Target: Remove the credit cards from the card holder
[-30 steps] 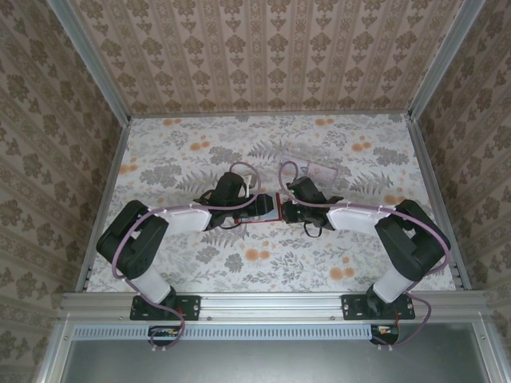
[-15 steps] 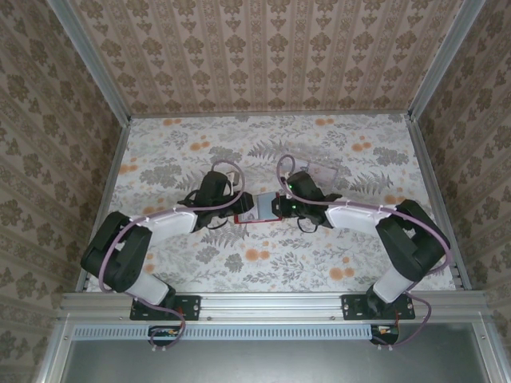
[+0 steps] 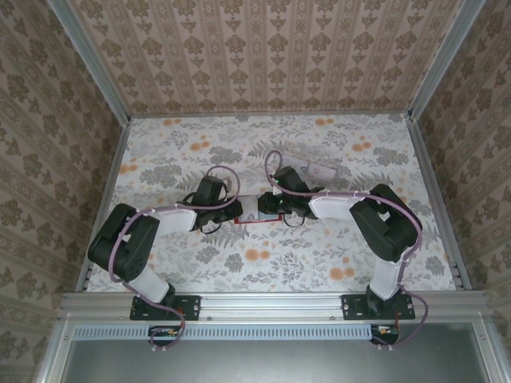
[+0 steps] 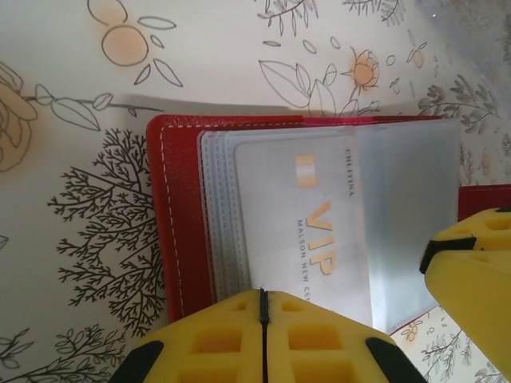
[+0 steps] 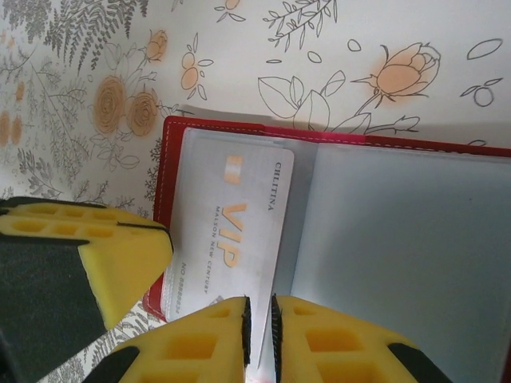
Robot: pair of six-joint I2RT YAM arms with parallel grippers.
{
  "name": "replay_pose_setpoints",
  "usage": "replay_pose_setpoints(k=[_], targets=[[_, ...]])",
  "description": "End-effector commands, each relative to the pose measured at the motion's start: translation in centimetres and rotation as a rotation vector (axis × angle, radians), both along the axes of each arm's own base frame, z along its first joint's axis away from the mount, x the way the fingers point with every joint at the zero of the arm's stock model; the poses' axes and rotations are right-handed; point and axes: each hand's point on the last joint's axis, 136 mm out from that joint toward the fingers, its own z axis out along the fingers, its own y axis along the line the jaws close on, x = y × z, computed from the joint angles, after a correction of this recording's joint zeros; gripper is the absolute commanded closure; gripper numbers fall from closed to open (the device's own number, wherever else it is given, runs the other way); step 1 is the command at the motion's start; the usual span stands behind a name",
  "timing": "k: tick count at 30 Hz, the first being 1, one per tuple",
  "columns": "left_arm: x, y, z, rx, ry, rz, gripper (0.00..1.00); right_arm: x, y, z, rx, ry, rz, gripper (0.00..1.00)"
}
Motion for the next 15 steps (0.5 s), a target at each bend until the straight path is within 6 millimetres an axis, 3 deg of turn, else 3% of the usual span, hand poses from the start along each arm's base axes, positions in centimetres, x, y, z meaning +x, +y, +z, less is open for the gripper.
replay_pose_setpoints(k=[1,15], targets=[[-0.2,0.3,-0.9,0.014,0.011,-0.017,0.93,0.3,1.5,0.4,0.050,0.021,0.013,0.81],[-0.7,0.4,-1.4,0.013,0.025,-0.012,0.93,0.6,1.2,-1.9,-0.003,0.070,-0.012,0.79]])
